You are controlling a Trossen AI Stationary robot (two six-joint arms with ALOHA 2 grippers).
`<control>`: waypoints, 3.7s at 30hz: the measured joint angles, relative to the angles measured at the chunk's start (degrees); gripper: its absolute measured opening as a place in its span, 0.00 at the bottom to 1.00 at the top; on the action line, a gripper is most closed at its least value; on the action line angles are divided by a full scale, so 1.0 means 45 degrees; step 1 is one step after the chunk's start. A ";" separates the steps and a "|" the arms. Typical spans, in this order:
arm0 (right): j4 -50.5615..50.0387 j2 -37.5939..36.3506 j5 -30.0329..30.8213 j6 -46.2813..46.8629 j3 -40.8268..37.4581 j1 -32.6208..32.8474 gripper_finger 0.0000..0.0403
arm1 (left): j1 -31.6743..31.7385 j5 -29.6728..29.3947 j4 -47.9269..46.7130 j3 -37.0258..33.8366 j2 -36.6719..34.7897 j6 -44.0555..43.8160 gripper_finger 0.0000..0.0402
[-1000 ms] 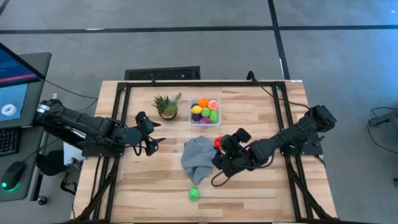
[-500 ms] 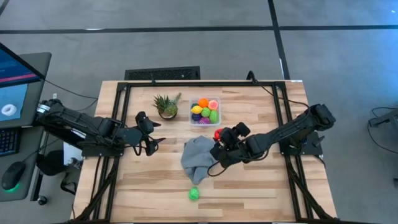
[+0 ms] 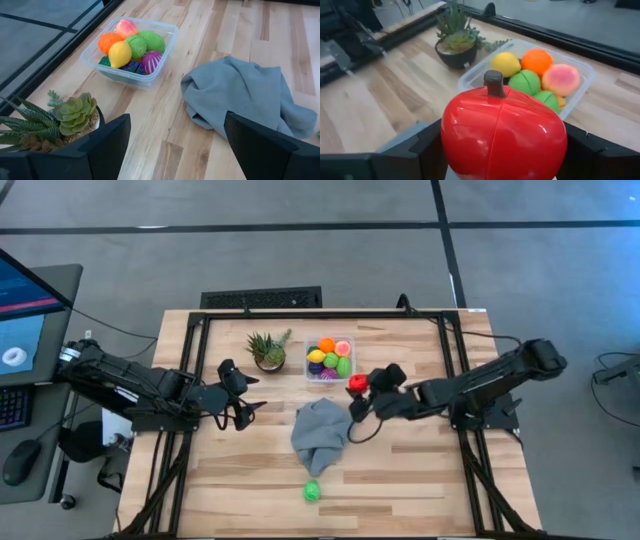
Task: Pick and placing Produce into tupperware
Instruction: Put the red apple into the transparent container
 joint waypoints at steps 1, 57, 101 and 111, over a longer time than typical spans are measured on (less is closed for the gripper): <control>0.0547 -0.0246 -0.0250 -0.0221 -0.0369 -0.0185 0.74 | 0.0004 0.0000 0.0019 0.0000 0.0000 0.0000 0.77; 0.9632 0.3269 -0.7798 -0.3374 -0.2570 -0.6337 0.73 | 0.0003 -0.0609 0.0704 0.0000 0.0000 -0.1258 0.77; 0.9030 0.3262 -0.8407 -0.3897 -0.2560 -0.6165 0.73 | 0.0004 -0.0743 0.0675 -0.0004 0.0000 -0.1107 0.77; 0.9026 0.3259 -0.8414 -0.3767 -0.2560 -0.6165 0.80 | 0.0004 -0.0753 0.0675 -0.0001 0.0001 -0.1107 0.77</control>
